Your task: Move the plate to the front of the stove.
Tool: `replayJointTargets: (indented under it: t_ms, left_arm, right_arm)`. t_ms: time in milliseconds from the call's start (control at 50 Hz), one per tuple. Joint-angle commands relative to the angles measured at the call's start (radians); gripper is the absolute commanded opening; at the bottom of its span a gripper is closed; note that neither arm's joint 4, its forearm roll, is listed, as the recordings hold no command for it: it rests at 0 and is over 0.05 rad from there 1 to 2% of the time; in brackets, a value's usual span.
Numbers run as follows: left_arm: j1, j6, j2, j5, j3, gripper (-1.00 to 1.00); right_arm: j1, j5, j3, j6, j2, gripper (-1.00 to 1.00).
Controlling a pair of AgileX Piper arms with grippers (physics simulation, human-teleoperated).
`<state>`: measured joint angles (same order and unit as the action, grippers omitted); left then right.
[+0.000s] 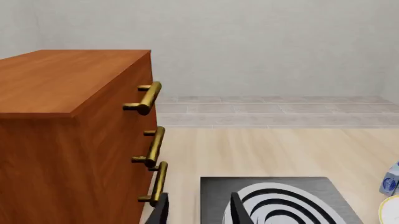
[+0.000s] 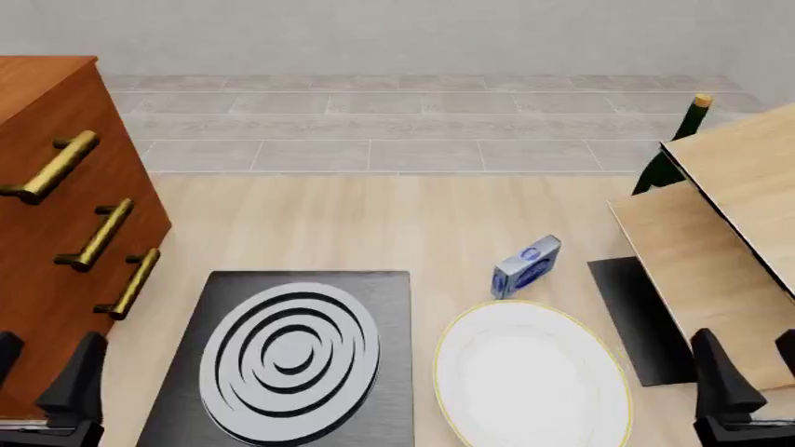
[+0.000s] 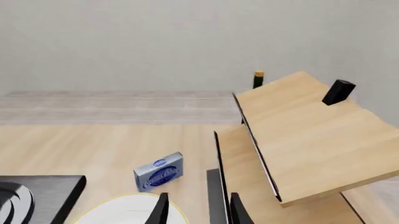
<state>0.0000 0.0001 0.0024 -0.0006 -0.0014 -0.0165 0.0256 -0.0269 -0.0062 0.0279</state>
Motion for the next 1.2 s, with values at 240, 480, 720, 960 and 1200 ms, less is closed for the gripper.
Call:
replayJointTargets:
  t_ms: [240, 480, 720, 960, 1200]
  left_arm:
    - [0.0, 0.0, 0.005, -0.001, -0.003, 1.0]
    - [0.0, 0.0, 0.005, -0.001, -0.003, 1.0]
    - [0.0, 0.0, 0.005, -0.001, -0.003, 1.0]
    - [0.0, 0.0, 0.005, -0.001, -0.003, 1.0]
    - [0.0, 0.0, 0.005, -0.001, -0.003, 1.0]
  right_arm:
    - [0.021, -0.006, -0.001, 0.007, -0.024, 1.0]
    - [-0.015, 0.098, -0.088, 0.033, -0.004, 1.0]
    - [0.039, 0.265, -0.242, -0.003, 0.003, 1.0]
    - [0.07, 0.45, -0.417, 0.092, 0.029, 1.0]
    - [0.136, 0.588, -0.548, 0.136, 0.093, 1.0]
